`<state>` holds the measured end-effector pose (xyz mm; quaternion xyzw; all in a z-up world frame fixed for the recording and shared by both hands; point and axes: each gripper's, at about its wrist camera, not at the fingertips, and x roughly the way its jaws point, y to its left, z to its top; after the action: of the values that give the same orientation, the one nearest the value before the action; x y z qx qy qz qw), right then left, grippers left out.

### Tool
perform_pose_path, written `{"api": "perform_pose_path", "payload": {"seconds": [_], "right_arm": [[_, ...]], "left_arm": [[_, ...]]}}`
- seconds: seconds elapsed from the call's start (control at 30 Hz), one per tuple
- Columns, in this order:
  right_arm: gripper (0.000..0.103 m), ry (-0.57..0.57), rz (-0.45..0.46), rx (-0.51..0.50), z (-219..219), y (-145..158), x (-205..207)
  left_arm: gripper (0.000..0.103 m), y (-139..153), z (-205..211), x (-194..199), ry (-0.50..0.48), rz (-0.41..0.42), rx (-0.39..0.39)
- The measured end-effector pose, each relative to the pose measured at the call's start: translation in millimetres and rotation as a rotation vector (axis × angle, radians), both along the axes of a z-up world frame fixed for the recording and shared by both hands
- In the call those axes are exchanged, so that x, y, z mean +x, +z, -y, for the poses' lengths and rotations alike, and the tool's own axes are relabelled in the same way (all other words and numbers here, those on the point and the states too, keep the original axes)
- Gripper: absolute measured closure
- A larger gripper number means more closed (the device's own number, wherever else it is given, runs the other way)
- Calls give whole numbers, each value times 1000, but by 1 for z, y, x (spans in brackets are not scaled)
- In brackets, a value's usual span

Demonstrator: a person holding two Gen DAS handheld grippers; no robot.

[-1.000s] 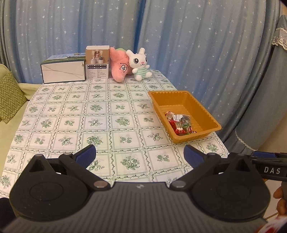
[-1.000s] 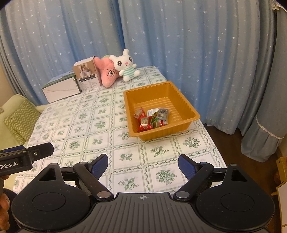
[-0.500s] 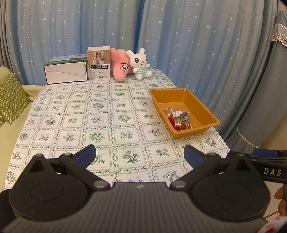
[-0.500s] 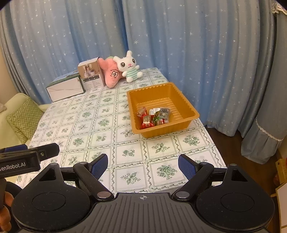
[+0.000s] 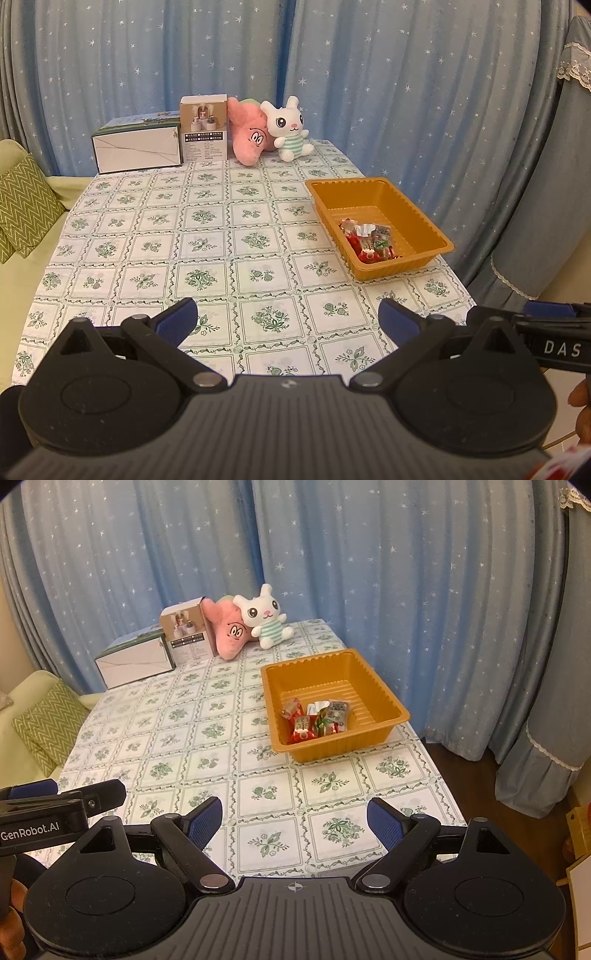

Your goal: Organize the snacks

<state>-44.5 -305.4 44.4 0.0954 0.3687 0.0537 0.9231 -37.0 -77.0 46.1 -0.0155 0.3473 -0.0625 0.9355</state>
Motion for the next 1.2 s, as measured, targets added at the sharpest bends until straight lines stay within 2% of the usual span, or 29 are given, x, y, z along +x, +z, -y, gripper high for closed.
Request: {"api": "perform_pose_path", "payload": {"seconds": [1.2], "right_arm": [[18, -3, 9, -5, 2, 2, -1]], "left_arm": [[0, -1, 1, -2, -15, 3, -2]]}}
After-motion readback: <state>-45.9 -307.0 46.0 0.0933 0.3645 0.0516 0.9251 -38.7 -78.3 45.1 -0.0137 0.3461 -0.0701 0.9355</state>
